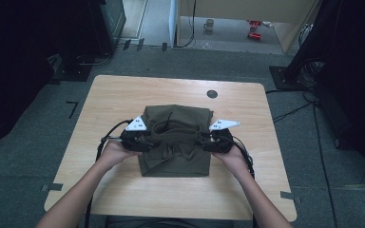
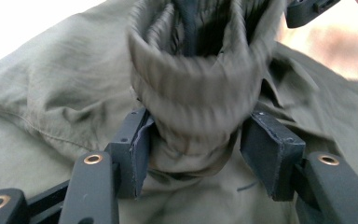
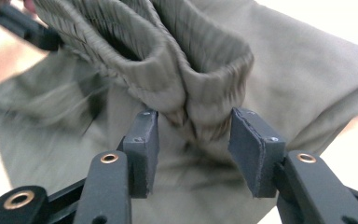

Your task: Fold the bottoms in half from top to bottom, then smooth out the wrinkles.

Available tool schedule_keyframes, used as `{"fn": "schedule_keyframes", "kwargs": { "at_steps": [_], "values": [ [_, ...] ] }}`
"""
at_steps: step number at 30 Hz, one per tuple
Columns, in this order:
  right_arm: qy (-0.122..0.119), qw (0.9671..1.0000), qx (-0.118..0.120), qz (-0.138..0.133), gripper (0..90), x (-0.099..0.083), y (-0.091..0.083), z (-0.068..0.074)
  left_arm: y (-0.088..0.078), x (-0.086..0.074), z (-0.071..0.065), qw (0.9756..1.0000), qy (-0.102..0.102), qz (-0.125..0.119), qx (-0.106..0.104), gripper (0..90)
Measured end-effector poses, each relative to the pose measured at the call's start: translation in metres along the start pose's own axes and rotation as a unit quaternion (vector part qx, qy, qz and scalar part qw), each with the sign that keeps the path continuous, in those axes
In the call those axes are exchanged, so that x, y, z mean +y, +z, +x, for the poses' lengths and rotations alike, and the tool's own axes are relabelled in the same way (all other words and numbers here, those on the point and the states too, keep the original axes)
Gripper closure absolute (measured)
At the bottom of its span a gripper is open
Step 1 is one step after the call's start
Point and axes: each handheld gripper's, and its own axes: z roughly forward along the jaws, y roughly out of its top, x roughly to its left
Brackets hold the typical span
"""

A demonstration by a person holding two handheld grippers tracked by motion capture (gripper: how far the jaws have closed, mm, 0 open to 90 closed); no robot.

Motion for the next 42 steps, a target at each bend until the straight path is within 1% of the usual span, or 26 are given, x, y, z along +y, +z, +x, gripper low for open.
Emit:
{"fn": "schedule_keyframes", "kwargs": {
  "at_steps": [2, 4, 5, 7, 9, 11, 12, 13, 14, 15, 16, 18, 20, 22, 23, 25, 26, 29, 32, 34, 37, 39, 41, 42],
  "values": [
    [-0.004, 0.9998, 0.017, 0.004, 53.7, -0.007, -0.005, 0.003, -0.006, -0.006, -0.002, 1.0, 0.007, 0.004, 0.0, 43.4],
    [-0.004, 0.9998, 0.022, -0.001, 53.6, -0.011, -0.011, 0.003, -0.011, -0.009, -0.002, 1.0, 0.009, 0.002, -0.003, 43.1],
    [-0.003, 0.9998, 0.02, -0.004, 53.7, -0.012, -0.015, 0.002, -0.014, -0.01, -0.002, 1.0, 0.009, 0.0, -0.001, 43.1],
    [0.001, 0.9998, 0.011, -0.015, 54.6, -0.014, -0.022, -0.003, -0.02, -0.01, 0.002, 1.0, 0.001, -0.007, -0.003, 42.6],
    [0.011, 0.9996, 0.002, -0.024, 61.0, -0.014, -0.028, -0.009, -0.025, -0.01, 0.006, 0.9999, -0.006, -0.012, 0.001, 43.3],
    [0.019, 0.9994, -0.008, -0.028, 68.1, -0.013, -0.031, -0.016, -0.027, -0.011, 0.012, 0.9999, -0.01, -0.01, 0.007, 46.3],
    [0.023, 0.9993, -0.013, -0.025, 69.4, -0.013, -0.031, -0.018, -0.028, -0.011, 0.016, 0.9998, -0.014, -0.007, 0.011, 49.2],
    [0.025, 0.9992, -0.021, -0.022, 70.5, -0.012, -0.03, -0.021, -0.028, -0.012, 0.018, 0.9998, -0.018, -0.007, 0.01, 53.4],
    [0.029, 0.9992, -0.023, -0.018, 70.9, -0.012, -0.029, -0.023, -0.028, -0.012, 0.021, 0.9997, -0.022, -0.008, 0.009, 55.3],
    [0.033, 0.999, -0.024, -0.016, 72.2, -0.011, -0.027, -0.025, -0.027, -0.012, 0.025, 0.9995, -0.029, -0.007, 0.008, 60.1],
    [0.041, 0.9987, -0.026, -0.014, 72.9, -0.01, -0.024, -0.028, -0.026, -0.012, 0.028, 0.9994, -0.033, -0.005, 0.011, 61.5],
    [0.047, 0.9984, -0.026, -0.014, 73.4, -0.007, -0.02, -0.033, -0.024, -0.012, 0.033, 0.9989, -0.045, 0.0, 0.016, 65.5],
    [0.059, 0.9979, -0.025, -0.013, 73.5, -0.005, -0.017, -0.036, -0.022, -0.012, 0.039, 0.9979, -0.058, 0.0, 0.029, 67.3],
    [0.06, 0.9977, -0.028, -0.01, 74.1, -0.002, -0.014, -0.038, -0.02, -0.011, 0.043, 0.997, -0.067, 0.0, 0.038, 68.1],
    [0.06, 0.9977, -0.03, -0.009, 74.4, -0.001, -0.013, -0.038, -0.019, -0.01, 0.045, 0.9963, -0.075, -0.003, 0.042, 68.2],
    [0.061, 0.9975, -0.035, -0.009, 74.5, 0.003, -0.009, -0.04, -0.016, -0.006, 0.048, 0.9951, -0.087, -0.006, 0.047, 68.1],
    [0.064, 0.9973, -0.034, -0.011, 74.5, 0.004, -0.007, -0.04, -0.015, -0.004, 0.048, 0.9946, -0.092, -0.009, 0.047, 67.9],
    [0.065, 0.9973, -0.033, -0.011, 73.8, 0.01, 0.0, -0.039, -0.009, 0.003, 0.047, 0.9941, -0.095, -0.011, 0.051, 66.3],
    [0.062, 0.9976, -0.03, -0.009, 71.3, 0.017, 0.007, -0.036, -0.001, 0.013, 0.044, 0.9944, -0.089, -0.014, 0.055, 64.3],
    [0.062, 0.9976, -0.028, -0.009, 71.2, 0.021, 0.012, -0.033, 0.005, 0.018, 0.042, 0.9942, -0.092, -0.013, 0.054, 63.8],
    [0.057, 0.9981, -0.024, -0.002, 71.3, 0.027, 0.017, -0.029, 0.011, 0.025, 0.038, 0.9949, -0.085, -0.013, 0.054, 63.6],
    [0.053, 0.9984, -0.017, -0.006, 71.3, 0.03, 0.02, -0.024, 0.016, 0.027, 0.035, 0.9951, -0.083, -0.011, 0.052, 63.7],
    [0.053, 0.9985, -0.013, -0.002, 71.2, 0.031, 0.022, -0.019, 0.021, 0.029, 0.03, 0.9959, -0.073, -0.003, 0.053, 63.8],
    [0.053, 0.9986, -0.01, 0.002, 71.2, 0.031, 0.024, -0.017, 0.023, 0.03, 0.028, 0.9961, -0.071, 0.001, 0.053, 63.9]
  ]
}}
